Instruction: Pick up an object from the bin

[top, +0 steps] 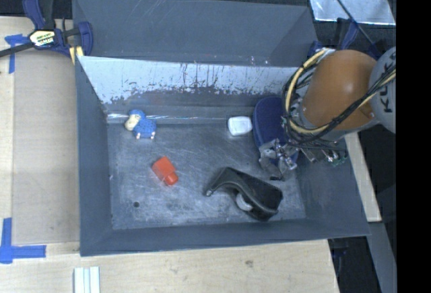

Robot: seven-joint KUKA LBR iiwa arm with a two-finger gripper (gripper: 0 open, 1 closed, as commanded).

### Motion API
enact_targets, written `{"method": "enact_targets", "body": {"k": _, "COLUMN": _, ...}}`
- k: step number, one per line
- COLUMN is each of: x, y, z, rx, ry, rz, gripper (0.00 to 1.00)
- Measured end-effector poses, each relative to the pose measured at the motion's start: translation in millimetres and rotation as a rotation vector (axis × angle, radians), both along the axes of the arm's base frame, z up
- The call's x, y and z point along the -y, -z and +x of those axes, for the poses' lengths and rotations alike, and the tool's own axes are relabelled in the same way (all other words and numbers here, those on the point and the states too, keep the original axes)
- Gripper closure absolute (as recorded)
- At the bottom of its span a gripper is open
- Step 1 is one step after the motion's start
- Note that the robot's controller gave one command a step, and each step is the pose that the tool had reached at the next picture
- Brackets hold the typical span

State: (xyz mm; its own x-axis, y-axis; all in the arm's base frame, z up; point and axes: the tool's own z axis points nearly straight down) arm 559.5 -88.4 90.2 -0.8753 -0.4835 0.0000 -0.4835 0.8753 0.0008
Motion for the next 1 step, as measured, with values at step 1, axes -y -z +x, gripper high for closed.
{"method": "enact_targets", "body": {"k": 1, "x": -0.1, "y": 0.5, "z": 0.3, "rx": 0.0, "ry": -0.001, "rz": 0.0, "gripper": 0.0}}
